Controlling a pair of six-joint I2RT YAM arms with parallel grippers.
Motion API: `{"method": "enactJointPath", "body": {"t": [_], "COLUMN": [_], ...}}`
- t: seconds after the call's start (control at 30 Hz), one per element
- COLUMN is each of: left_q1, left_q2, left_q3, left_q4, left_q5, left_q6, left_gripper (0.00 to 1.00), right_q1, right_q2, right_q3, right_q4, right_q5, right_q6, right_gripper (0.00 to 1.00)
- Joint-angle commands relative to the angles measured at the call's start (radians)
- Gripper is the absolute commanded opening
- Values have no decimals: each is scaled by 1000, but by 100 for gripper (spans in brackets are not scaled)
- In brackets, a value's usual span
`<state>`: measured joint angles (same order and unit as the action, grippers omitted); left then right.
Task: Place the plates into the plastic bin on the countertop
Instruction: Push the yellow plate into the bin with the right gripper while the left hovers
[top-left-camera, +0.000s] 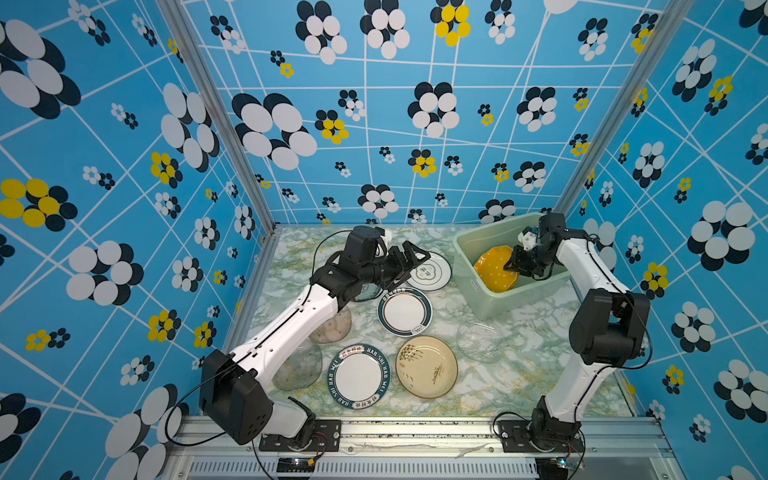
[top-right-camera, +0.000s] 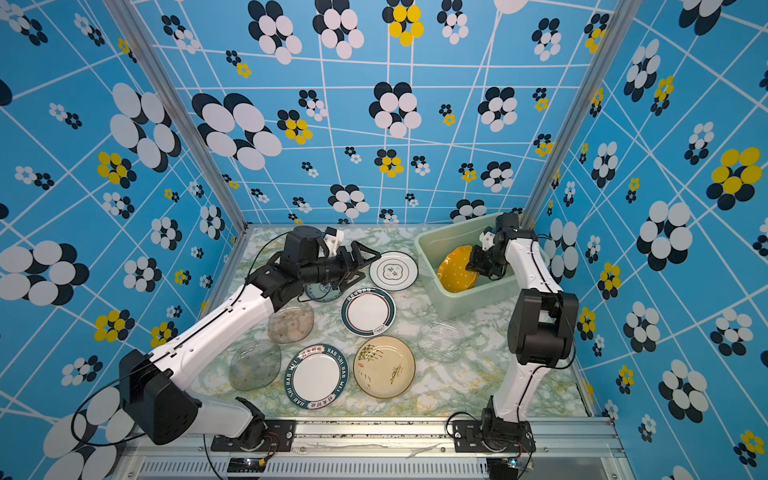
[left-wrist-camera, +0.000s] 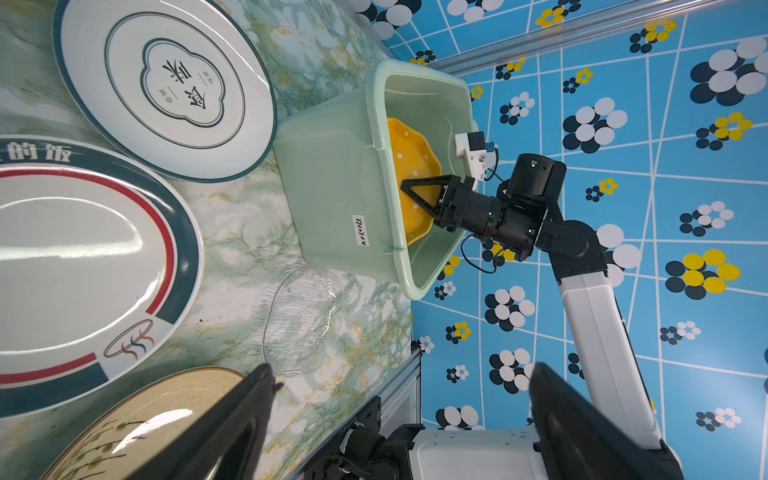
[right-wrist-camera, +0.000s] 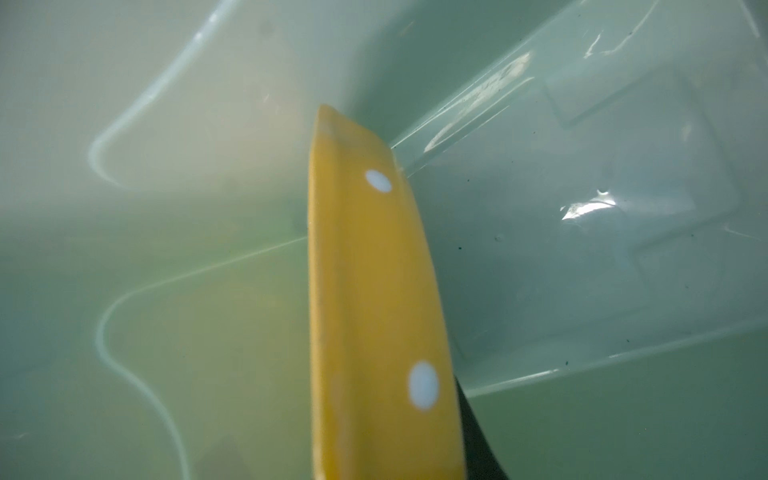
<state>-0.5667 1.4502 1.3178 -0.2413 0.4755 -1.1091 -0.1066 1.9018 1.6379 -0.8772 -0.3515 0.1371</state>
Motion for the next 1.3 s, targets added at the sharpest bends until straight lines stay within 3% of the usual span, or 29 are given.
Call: {"method": "enactJointPath", "body": {"t": [0.0, 0.27, 0.8, 1.27], "left_q1": [-21, -56, -145, -176], "left_q2": [56, 184, 475, 645], "left_q3": [72, 175, 431, 592], "left_q4": [-10, 10, 42, -38], "left_q5": [8, 24, 9, -26], "left_q6": [25, 18, -18, 3], "left_gripper": [97, 97, 95, 77], "right_q1": [18, 35, 33, 25], "right_q2": [6, 46, 105, 80], "right_q3": [59, 56, 22, -29], "right_q4": [37, 38, 9, 3], "right_q5": [-44, -30, 17, 67], "right_q6": [-38, -118, -92, -44], "right_gripper": [0, 0, 1, 6]}}
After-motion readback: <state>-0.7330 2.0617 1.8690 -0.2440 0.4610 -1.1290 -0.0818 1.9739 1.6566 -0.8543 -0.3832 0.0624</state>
